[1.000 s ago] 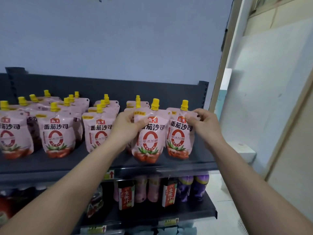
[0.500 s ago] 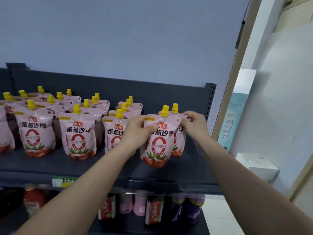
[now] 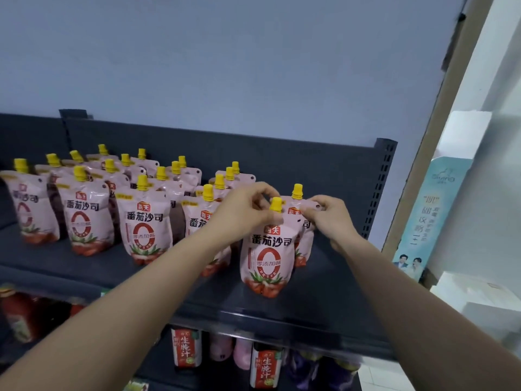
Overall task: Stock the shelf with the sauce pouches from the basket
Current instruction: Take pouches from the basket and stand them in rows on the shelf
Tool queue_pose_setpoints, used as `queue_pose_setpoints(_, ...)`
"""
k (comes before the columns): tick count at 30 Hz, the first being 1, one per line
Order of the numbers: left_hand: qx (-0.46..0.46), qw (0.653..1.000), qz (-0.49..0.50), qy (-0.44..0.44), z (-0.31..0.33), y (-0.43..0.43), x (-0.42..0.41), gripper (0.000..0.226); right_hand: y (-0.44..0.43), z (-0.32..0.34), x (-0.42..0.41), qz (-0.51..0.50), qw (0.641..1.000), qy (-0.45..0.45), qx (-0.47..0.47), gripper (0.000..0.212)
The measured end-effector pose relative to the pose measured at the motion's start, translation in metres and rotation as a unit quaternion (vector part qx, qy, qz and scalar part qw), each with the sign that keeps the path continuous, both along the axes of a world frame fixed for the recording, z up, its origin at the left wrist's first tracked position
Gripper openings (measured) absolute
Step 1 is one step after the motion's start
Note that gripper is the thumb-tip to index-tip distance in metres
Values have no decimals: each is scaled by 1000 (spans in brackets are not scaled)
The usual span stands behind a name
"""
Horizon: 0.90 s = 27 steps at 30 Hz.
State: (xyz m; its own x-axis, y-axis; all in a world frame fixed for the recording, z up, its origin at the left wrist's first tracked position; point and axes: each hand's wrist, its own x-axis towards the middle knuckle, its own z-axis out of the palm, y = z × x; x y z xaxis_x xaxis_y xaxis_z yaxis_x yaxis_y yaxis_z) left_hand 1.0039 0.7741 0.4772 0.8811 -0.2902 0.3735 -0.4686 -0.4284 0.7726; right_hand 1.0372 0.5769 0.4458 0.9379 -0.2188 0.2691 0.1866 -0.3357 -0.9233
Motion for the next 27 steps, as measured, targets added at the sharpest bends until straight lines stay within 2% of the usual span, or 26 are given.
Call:
queue_pose_setpoints(3, 73, 996, 19, -41, 11, -1, 4, 19, -4, 4, 8, 4, 1000, 3, -4, 14)
queue_pose_setpoints(9, 210, 972, 33, -102, 23, -8, 18, 17, -8, 1, 31, -25, 999, -24, -1, 17)
queue_pose_setpoints(19, 197, 975, 60, -86, 22, -29, 54, 18, -17, -2, 73, -64, 997, -38, -10, 26)
queue_pose_setpoints(27, 170, 980, 62, -87, 17, -42, 73, 16, -26, -2, 91, -72, 996, -45, -11, 24)
